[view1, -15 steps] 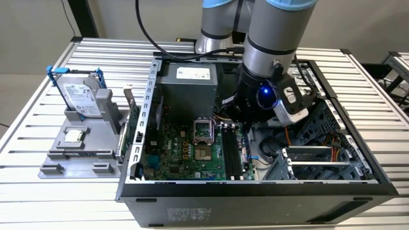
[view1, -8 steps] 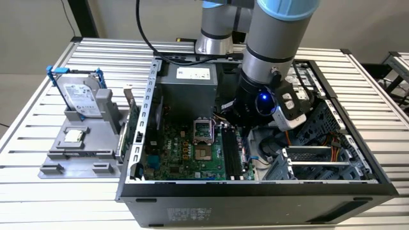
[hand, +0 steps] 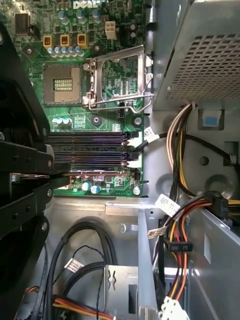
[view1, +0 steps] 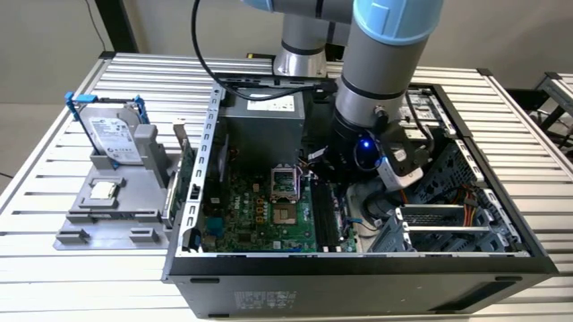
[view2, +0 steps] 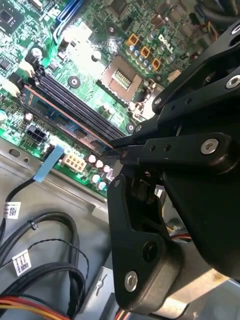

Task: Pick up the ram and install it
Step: 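Insert the ram into the slot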

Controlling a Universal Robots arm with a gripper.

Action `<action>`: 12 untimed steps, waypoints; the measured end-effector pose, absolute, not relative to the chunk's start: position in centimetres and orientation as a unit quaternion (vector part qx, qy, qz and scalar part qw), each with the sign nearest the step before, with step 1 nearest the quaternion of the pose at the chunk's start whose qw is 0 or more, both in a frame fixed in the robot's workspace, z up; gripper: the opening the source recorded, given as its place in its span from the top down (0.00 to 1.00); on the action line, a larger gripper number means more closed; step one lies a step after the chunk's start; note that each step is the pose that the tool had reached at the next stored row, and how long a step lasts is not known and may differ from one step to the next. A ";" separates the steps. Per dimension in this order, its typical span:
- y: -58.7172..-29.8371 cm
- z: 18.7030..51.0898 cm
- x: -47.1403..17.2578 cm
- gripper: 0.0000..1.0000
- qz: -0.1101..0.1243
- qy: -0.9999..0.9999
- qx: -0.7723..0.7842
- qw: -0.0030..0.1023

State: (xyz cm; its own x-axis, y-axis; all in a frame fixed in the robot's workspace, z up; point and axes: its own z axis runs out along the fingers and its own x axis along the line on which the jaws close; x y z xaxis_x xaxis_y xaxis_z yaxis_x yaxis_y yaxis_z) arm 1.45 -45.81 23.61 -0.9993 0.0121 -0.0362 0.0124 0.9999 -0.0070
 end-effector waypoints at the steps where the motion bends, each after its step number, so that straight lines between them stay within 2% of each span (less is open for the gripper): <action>1: -45.8 23.4 1.4 1.00 -0.004 1.000 0.006 0.018; 12: -45.8 22.6 1.2 1.00 -0.004 1.000 0.013 0.018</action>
State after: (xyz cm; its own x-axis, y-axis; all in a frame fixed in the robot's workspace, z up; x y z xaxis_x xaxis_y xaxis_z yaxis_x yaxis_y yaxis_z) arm 1.20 -45.82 22.59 -0.9990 0.0259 -0.0361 0.0262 0.9996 -0.0074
